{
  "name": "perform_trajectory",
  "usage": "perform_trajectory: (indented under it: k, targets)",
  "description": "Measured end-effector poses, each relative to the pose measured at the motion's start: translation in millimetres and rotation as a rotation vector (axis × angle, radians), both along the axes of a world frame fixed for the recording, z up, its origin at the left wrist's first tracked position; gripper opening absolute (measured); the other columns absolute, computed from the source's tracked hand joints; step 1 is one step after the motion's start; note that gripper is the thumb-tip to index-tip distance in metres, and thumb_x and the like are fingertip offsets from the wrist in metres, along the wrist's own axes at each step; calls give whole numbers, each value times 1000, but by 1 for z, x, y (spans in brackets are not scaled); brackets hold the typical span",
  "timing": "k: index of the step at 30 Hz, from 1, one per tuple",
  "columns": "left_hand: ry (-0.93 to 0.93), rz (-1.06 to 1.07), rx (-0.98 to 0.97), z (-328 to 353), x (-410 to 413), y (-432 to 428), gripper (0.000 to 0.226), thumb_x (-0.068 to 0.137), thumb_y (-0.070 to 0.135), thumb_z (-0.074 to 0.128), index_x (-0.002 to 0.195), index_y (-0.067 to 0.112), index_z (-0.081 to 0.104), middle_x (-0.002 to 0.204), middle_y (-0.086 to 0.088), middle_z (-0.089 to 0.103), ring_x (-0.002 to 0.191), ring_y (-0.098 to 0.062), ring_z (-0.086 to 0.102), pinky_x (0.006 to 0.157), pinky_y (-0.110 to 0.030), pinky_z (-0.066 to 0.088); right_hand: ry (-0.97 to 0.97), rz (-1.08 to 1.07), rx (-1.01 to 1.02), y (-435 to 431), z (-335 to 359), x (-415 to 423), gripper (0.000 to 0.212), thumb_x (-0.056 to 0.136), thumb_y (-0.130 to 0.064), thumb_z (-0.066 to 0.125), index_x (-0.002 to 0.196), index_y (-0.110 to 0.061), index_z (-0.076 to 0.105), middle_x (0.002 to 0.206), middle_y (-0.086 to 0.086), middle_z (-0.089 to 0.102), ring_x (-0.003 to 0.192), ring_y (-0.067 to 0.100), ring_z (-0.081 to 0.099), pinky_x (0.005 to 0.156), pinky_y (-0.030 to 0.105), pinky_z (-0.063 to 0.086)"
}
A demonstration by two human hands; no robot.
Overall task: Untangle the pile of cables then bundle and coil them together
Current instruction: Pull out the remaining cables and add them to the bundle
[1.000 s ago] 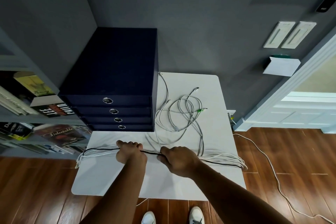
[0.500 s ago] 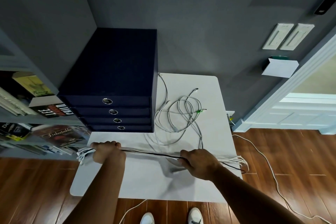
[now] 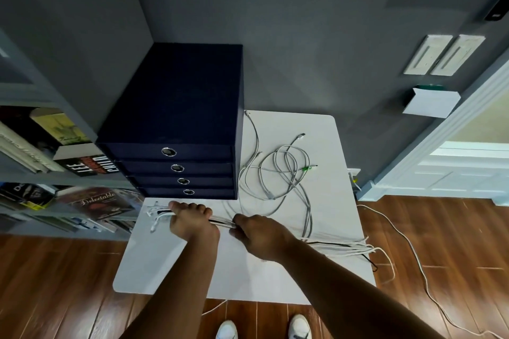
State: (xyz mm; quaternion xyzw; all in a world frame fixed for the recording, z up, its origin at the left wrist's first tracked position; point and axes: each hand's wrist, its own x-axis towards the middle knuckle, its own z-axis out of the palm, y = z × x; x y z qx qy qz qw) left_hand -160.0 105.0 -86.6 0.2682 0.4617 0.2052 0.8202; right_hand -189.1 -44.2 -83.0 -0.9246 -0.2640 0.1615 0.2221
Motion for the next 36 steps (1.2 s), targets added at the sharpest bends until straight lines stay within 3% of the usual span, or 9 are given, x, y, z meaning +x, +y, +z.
perform_trajectory:
  k: [8, 16, 21, 24, 26, 28, 32, 36]
  targets:
    - [56, -8, 46, 0, 1, -2, 32, 100, 13, 42, 69, 11, 40, 52, 2, 33, 38, -13, 28, 40, -22, 25, -151, 76, -52, -32, 3, 2, 28, 104, -45, 31, 105, -20, 45, 92, 12, 69, 85, 37, 64, 67, 37, 46]
    - [107, -82, 45, -1, 6, 9, 30, 90, -3, 23, 69, 15, 34, 63, 0, 22, 42, -13, 21, 38, -19, 18, -151, 57, -93, -75, -9, -3, 29, 103, -45, 34, 107, -21, 49, 97, 7, 70, 92, 32, 63, 67, 34, 37]
    - [41, -182, 7, 4, 2, -13, 34, 105, 23, 31, 71, 22, 35, 49, 6, 25, 42, -11, 20, 45, -23, 14, 26, -63, -159, -75, -8, 6, 18, 93, -41, 51, 89, -24, 52, 96, 4, 69, 96, 27, 63, 71, 30, 41]
    - [-19, -208, 154, 17, -4, -34, 42, 107, 34, 42, 69, 19, 36, 52, 5, 25, 43, -10, 19, 43, -21, 15, 123, -48, 12, -50, 5, 11, 12, 87, -31, 59, 96, -26, 52, 92, -1, 69, 89, 23, 64, 70, 27, 43]
    - [-67, -266, 221, 18, -9, -45, 42, 106, 36, 44, 69, 17, 37, 56, 4, 26, 46, -11, 22, 43, -21, 19, 129, -41, 126, -28, 10, 11, 16, 93, -29, 57, 107, -22, 52, 90, 2, 69, 80, 22, 62, 67, 30, 44]
    - [-131, -347, 235, 18, -12, -47, 42, 106, 36, 44, 69, 16, 40, 57, 2, 30, 48, -12, 28, 44, -24, 27, 84, -66, 199, -17, 7, 9, 17, 101, -33, 48, 106, -17, 51, 87, 7, 67, 72, 23, 56, 65, 36, 43]
    - [-268, -552, 299, 16, -20, -44, 35, 107, 22, 44, 76, 8, 52, 58, -1, 47, 54, -16, 46, 56, -31, 47, -50, -109, 148, -31, -9, 4, 28, 105, -40, 33, 104, -17, 47, 85, 10, 65, 75, 33, 58, 61, 38, 39]
    - [-287, -637, 263, 20, -28, -50, 28, 106, 14, 43, 82, 5, 55, 57, -1, 41, 53, -16, 38, 60, -34, 42, -36, -105, 154, -45, -23, -3, 35, 102, -53, 27, 92, -23, 42, 69, 1, 57, 65, 29, 56, 59, 41, 42]
